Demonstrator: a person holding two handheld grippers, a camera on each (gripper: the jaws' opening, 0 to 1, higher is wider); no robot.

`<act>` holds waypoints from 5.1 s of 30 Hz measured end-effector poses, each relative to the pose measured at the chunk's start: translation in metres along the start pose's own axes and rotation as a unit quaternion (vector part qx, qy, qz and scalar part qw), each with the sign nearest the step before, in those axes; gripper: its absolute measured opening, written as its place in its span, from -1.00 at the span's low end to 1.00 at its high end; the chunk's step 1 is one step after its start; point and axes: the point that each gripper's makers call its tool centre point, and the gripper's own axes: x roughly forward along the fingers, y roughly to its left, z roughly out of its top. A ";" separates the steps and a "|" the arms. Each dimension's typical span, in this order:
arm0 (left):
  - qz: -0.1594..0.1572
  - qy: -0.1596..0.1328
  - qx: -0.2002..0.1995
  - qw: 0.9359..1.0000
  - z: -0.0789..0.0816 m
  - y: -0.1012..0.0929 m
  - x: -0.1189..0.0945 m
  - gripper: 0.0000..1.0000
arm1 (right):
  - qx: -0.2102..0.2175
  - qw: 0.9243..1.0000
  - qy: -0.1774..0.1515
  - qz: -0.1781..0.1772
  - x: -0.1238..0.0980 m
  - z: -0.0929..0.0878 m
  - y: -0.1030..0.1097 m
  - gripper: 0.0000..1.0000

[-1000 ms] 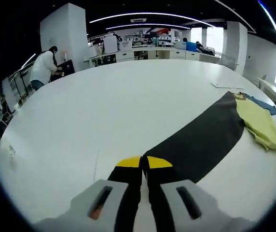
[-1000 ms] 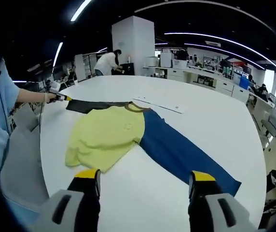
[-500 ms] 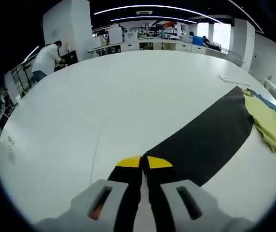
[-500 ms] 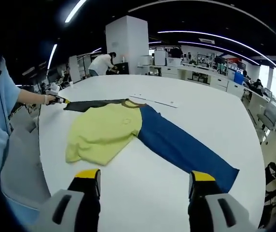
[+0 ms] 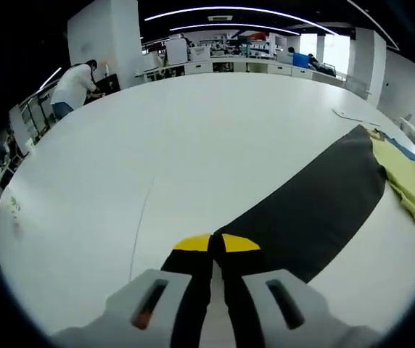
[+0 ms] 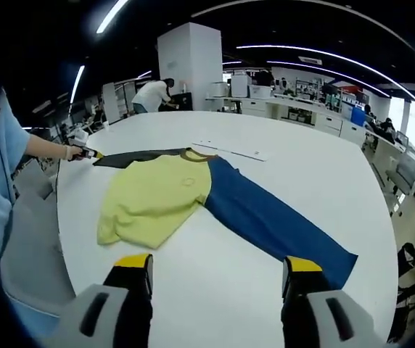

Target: Fold the garment on the visible template until the final outline fits inside the template.

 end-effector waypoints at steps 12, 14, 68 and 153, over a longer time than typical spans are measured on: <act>0.013 -0.014 0.029 0.999 0.005 0.006 -0.005 -0.26 | -0.003 1.000 0.000 0.001 -0.003 -0.001 0.007 0.39; 0.010 -0.026 0.032 0.999 0.009 0.004 -0.009 0.13 | -0.001 1.000 0.001 0.001 -0.004 -0.002 0.008 0.39; -0.420 -0.121 0.190 0.879 0.035 -0.283 -0.160 0.69 | -0.011 0.998 -0.013 0.063 0.015 0.005 0.066 0.27; -0.429 -0.107 0.137 0.886 -0.020 -0.314 -0.172 0.48 | -0.132 0.984 0.002 0.123 0.153 0.127 0.160 -1.00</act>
